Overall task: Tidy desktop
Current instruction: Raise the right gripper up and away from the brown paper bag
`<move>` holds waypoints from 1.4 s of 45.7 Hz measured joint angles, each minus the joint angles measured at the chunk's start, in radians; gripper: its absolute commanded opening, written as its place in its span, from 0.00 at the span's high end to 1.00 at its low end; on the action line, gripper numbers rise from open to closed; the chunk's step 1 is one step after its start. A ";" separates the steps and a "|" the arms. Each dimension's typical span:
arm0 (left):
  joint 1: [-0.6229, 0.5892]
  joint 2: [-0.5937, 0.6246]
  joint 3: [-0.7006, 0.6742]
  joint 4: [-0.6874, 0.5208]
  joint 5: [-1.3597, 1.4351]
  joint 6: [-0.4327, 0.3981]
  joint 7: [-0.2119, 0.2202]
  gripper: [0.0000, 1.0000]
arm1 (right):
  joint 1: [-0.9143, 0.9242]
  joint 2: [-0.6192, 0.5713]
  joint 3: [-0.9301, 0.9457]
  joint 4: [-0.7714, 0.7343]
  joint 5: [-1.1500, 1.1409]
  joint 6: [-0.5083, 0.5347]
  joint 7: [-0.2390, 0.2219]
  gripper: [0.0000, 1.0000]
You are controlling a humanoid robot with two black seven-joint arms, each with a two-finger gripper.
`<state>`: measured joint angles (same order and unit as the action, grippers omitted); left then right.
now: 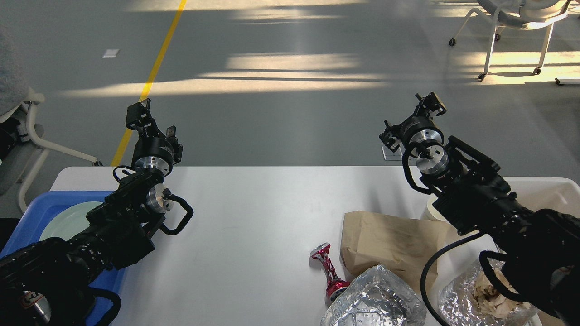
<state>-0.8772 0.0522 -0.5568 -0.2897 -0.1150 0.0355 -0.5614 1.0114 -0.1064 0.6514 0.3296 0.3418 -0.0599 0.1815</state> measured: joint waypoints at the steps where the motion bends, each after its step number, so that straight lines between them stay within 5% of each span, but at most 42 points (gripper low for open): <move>1: 0.000 0.000 0.000 0.000 0.000 0.000 0.000 0.04 | 0.003 -0.007 -0.001 0.000 0.000 0.001 0.000 0.00; 17: 0.000 0.000 0.000 0.000 0.000 0.000 0.000 0.04 | 0.070 -0.110 -0.194 0.036 -0.018 0.008 0.008 0.00; 39: 0.000 0.000 0.000 0.000 0.000 0.000 0.000 0.04 | 0.504 -0.331 -1.069 0.416 -0.017 0.023 0.007 0.00; 51: 0.000 0.000 0.000 0.000 0.000 0.000 0.000 0.04 | 0.835 -0.405 -1.348 0.523 -0.059 0.277 0.010 0.00; 64: 0.001 0.000 0.000 0.000 0.000 0.000 0.000 0.04 | 1.058 -0.470 -1.441 0.567 -0.341 0.616 0.012 0.00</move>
<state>-0.8759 0.0521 -0.5568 -0.2899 -0.1150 0.0356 -0.5615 2.0698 -0.5762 -0.7897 0.8970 0.0005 0.5561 0.1932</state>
